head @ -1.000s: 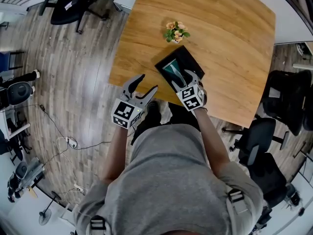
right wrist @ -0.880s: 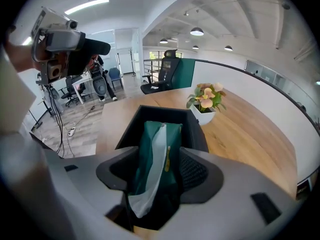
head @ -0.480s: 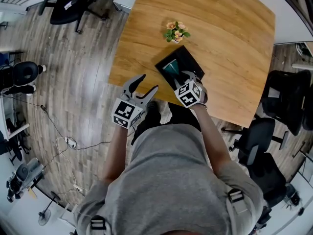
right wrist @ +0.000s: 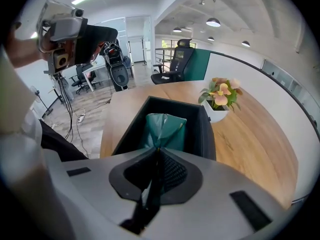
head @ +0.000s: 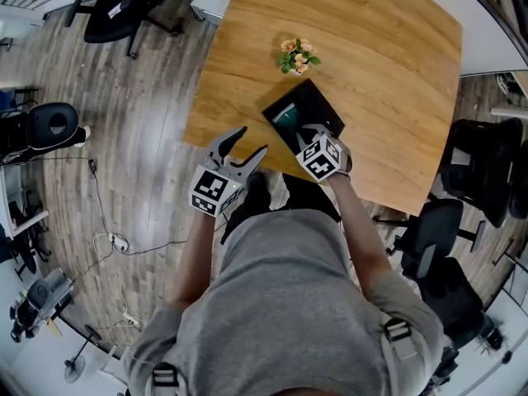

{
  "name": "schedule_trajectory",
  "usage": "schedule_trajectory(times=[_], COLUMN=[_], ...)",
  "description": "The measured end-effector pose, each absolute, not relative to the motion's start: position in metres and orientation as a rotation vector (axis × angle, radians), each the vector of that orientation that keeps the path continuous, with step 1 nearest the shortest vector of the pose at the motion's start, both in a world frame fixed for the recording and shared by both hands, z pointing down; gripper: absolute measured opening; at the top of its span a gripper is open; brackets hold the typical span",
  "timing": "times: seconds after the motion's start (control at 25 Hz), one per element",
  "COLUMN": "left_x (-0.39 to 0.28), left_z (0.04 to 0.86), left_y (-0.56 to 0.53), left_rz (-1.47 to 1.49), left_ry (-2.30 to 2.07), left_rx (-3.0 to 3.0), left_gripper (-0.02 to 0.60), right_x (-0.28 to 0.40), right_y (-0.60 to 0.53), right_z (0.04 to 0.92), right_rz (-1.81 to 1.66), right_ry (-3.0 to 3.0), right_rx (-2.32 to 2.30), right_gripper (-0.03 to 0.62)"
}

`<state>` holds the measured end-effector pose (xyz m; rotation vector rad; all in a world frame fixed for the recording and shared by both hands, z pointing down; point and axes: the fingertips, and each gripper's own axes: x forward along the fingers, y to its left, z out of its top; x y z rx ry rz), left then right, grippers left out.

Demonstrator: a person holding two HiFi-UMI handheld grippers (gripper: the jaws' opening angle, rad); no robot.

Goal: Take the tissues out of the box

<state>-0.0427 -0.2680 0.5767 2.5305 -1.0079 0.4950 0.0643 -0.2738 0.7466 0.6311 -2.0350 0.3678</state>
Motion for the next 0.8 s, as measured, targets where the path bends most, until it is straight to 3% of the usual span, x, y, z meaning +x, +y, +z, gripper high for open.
schedule_trajectory(times=[0.8], left_x=[-0.042], left_z=[0.569], left_y=[-0.267], left_rz=[0.494], left_ry=[-0.974], left_rx=[2.575], left_gripper=[0.264], right_x=[0.065], right_y=[-0.279], right_z=[0.727], right_rz=[0.432], right_ry=[-2.082], right_rx=[0.758], right_gripper=[0.014])
